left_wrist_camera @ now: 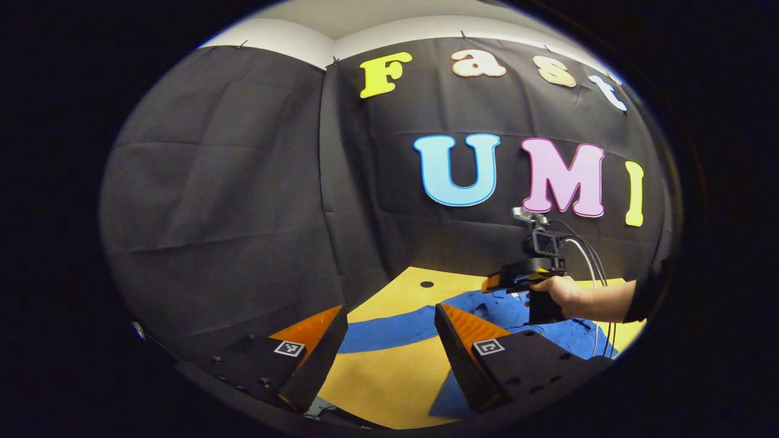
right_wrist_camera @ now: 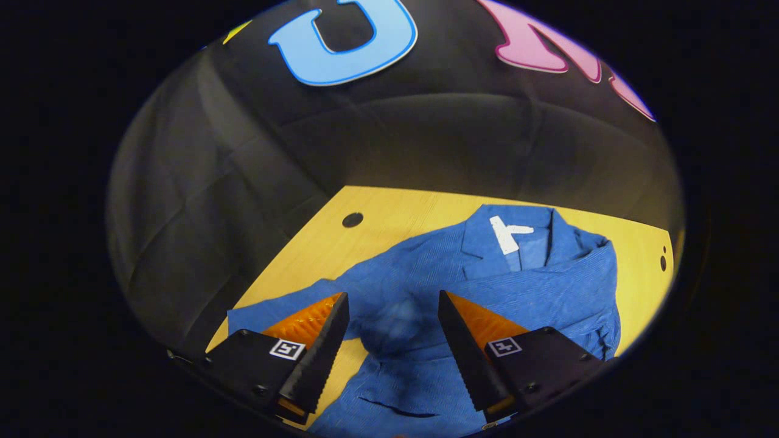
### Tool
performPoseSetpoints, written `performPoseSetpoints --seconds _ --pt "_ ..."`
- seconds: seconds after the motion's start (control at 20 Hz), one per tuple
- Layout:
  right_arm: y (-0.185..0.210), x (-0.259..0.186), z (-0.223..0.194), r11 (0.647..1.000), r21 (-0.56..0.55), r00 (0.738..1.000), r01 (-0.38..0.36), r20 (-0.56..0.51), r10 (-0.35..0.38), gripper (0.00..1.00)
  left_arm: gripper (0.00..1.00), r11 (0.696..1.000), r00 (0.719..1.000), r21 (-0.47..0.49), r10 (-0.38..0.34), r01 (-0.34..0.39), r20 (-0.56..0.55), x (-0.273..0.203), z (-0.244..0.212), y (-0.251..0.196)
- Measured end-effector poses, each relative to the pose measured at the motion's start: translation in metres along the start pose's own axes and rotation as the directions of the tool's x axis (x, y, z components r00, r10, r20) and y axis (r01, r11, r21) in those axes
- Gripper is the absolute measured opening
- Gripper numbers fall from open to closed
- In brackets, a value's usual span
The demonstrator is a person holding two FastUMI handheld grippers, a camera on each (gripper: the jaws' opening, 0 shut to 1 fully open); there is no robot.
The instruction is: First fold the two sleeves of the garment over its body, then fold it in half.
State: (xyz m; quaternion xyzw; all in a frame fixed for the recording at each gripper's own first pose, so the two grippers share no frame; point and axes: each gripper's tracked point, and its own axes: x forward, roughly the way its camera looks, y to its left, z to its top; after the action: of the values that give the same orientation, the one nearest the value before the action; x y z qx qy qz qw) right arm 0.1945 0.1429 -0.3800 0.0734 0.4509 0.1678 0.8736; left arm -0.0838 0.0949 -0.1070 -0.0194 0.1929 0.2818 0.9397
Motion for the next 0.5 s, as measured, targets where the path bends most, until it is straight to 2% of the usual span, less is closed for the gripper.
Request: performPoseSetpoints --seconds 0.1,0.2,0.25,0.3,0.35,0.5 --pt "-0.011 -0.028 0.013 1.000 -0.006 0.998 0.020 0.064 -0.020 0.95 0.83 0.999 1.000 -0.020 0.026 -0.026 -0.008 0.013 -0.001 0.004" --pt "-0.022 -0.065 0.019 0.999 -0.013 0.990 0.046 0.132 -0.044 0.95 0.82 0.996 0.996 0.013 0.085 -0.084 -0.025 0.033 -0.008 0.021" --pt "-0.021 -0.084 0.019 0.999 -0.008 0.984 0.033 0.174 -0.031 0.95 0.82 0.993 0.994 0.039 0.108 -0.107 -0.028 0.043 -0.011 0.030" --pt "-0.026 -0.103 0.013 0.999 -0.016 0.980 0.028 0.198 -0.024 0.91 0.83 0.991 0.992 0.061 0.124 -0.122 -0.035 0.057 -0.016 0.040" --pt "-0.032 -0.119 0.006 0.999 -0.029 0.976 0.039 0.214 -0.032 0.95 0.82 0.989 0.990 0.077 0.129 -0.125 -0.049 0.071 -0.024 0.048" --pt "-0.049 -0.175 -0.023 0.996 -0.052 0.974 0.074 0.217 -0.061 0.95 0.82 0.991 0.983 0.082 0.114 -0.103 -0.144 0.125 -0.057 0.062"
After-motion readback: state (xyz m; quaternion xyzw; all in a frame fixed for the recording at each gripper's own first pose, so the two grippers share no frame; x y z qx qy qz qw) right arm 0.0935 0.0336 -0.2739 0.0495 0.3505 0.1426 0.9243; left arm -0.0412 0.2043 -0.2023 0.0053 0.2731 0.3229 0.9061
